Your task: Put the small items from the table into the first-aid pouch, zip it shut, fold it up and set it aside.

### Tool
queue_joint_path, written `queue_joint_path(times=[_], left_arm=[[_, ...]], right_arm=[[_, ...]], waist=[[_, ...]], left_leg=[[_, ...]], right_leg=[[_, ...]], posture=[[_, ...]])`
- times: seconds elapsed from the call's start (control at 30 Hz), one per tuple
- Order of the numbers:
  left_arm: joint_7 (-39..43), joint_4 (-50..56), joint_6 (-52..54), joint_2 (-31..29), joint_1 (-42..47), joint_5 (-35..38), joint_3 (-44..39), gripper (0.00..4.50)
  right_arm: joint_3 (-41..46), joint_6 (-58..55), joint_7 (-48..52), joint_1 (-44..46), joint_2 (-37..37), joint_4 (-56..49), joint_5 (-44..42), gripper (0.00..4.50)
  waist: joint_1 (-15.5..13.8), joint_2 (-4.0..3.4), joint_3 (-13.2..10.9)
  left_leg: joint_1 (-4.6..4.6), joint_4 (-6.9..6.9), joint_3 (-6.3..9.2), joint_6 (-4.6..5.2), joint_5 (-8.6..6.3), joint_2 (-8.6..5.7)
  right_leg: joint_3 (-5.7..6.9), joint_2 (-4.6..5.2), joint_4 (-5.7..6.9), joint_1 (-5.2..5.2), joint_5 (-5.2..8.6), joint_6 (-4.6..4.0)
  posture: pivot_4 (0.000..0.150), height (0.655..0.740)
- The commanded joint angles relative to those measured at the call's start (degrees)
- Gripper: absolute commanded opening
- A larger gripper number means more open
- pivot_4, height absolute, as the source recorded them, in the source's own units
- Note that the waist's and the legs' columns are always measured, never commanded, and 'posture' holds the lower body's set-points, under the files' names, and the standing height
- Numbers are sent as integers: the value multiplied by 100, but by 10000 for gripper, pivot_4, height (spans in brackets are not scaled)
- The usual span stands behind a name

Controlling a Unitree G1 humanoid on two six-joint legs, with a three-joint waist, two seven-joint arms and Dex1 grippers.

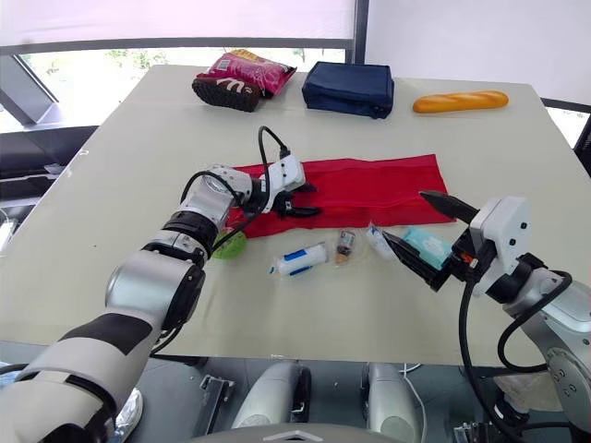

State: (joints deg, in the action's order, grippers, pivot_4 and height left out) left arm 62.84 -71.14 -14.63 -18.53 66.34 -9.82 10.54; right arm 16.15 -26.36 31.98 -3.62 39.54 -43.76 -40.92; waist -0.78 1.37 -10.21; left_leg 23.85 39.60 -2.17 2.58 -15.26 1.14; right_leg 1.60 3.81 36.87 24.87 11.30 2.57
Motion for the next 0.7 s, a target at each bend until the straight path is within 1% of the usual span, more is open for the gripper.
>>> queue_joint_path(times=[0.03,0.07,0.17,0.27,0.57,0.7], left_arm=[[-115,-11,-207,24,197,-42,-26,4424],[-127,-18,-248,36,197,-53,-20,864],[-109,-27,-291,51,193,-39,-35,864],[85,23,-394,-12,165,5,-57,864],[1000,367,-627,-523,-197,143,-78,864],[1273,622,-626,-667,-395,257,-102,864]], right_arm=[[194,61,-61,-10,-5,-200,-27,45000],[186,63,-67,-6,-8,-197,-19,45000],[167,69,-82,-10,-13,-204,-8,45000],[182,19,-105,-38,-6,-239,-89,45000],[560,-12,81,-527,183,-319,-136,45000],[736,-25,183,-614,242,-290,-204,45000]], waist=[[-1,0,0],[-1,0,0],[-1,0,0],[-1,0,0],[14,0,0],[2,0,0]], left_leg=[[0,0,0,0,0,0],[0,1,-1,0,0,0],[0,2,-2,0,0,0],[0,2,-1,0,0,0],[-3,2,-3,0,0,2],[-2,5,-3,0,0,4]], right_leg=[[0,0,0,0,0,0],[-1,0,0,0,0,0],[-1,0,0,-1,0,0],[0,0,0,-1,0,0],[-3,0,3,-1,-1,-1],[-2,0,5,-1,-1,-1]], posture=[[1500,7164],[1500,7164],[1500,7164],[1500,7164],[1500,7164],[1500,7164]])
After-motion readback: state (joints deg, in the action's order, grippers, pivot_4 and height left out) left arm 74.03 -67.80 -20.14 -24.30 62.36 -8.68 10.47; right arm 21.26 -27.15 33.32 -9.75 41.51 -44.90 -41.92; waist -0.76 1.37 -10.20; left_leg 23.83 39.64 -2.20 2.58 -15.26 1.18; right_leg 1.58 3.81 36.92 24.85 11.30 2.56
